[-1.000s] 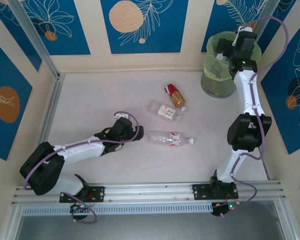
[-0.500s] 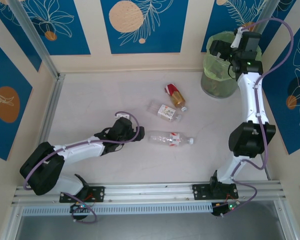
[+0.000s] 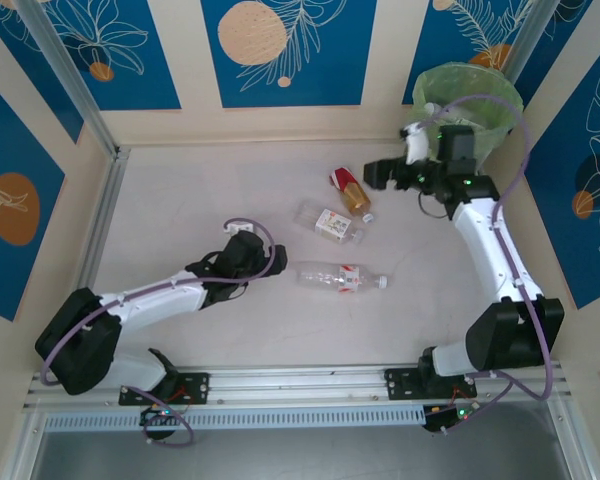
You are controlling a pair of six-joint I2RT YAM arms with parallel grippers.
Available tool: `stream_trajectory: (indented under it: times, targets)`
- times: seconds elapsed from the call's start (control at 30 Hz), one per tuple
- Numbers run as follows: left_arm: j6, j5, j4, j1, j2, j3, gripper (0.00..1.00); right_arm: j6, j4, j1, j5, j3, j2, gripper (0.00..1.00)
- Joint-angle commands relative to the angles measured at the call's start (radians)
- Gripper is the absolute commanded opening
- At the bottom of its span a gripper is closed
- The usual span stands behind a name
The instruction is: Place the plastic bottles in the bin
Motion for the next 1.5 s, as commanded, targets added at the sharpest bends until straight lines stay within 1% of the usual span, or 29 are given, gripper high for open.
stream_trajectory:
  times: [0.0, 0.13, 0.23, 0.33, 0.4, 0.5, 0.6, 0.67, 0.7, 0.73, 0.77, 0.8, 0.93, 1.03, 1.2, 1.47]
  targets:
    - [-0.032, -0.068, -0.061, 0.015, -0.046, 0.005, 1.00, -0.274, -0.124, 0.091, -0.066, -0.082, -0.048, 0.98]
    - [-0.054, -0.093, -0.089, 0.020, -0.053, 0.005, 1.00, -0.480, -0.212, 0.228, -0.067, -0.150, -0.050, 0.98]
    - [-0.076, -0.113, -0.105, 0.022, -0.057, 0.004, 1.00, -0.543, -0.244, 0.306, -0.057, -0.178, -0.032, 1.00]
    - [-0.084, -0.116, -0.109, 0.025, -0.061, 0.000, 1.00, -0.592, -0.265, 0.357, -0.054, -0.203, -0.011, 1.00]
    - [-0.083, -0.114, -0.111, 0.027, -0.066, -0.002, 1.00, -0.627, -0.283, 0.400, 0.010, -0.214, 0.012, 1.00]
    - [-0.086, -0.123, -0.123, 0.030, -0.073, -0.009, 1.00, -0.658, -0.321, 0.468, 0.163, -0.215, 0.078, 0.99]
    - [-0.097, -0.125, -0.117, 0.035, -0.085, -0.026, 1.00, -0.668, -0.351, 0.510, 0.276, -0.212, 0.150, 1.00]
    - [-0.066, -0.076, -0.056, 0.041, -0.100, -0.051, 1.00, -0.674, -0.342, 0.521, 0.301, -0.213, 0.188, 1.00]
    - [-0.021, -0.008, 0.024, 0.048, -0.110, -0.075, 1.00, -0.679, -0.334, 0.524, 0.306, -0.214, 0.206, 1.00]
    - [0.023, 0.096, 0.115, 0.067, -0.120, -0.106, 1.00, -0.679, -0.328, 0.527, 0.314, -0.210, 0.222, 1.00]
    - [0.045, 0.187, 0.177, 0.086, -0.125, -0.124, 1.00, -0.678, -0.325, 0.529, 0.321, -0.205, 0.236, 1.00]
    - [0.050, 0.235, 0.194, 0.104, -0.133, -0.134, 1.00, -0.675, -0.327, 0.530, 0.327, -0.198, 0.253, 1.00]
    - [0.066, 0.221, 0.135, 0.140, -0.181, -0.153, 1.00, -0.662, -0.295, 0.531, 0.331, -0.194, 0.304, 1.00]
    - [0.070, 0.244, 0.125, 0.173, -0.217, -0.174, 1.00, -0.659, -0.280, 0.537, 0.345, -0.195, 0.341, 0.99]
    - [0.074, 0.231, 0.101, 0.185, -0.242, -0.184, 1.00, -0.680, -0.269, 0.538, 0.352, -0.196, 0.354, 0.95]
    - [0.068, 0.216, 0.110, 0.193, -0.235, -0.189, 1.00, -0.766, -0.174, 0.542, 0.479, -0.281, 0.344, 0.93]
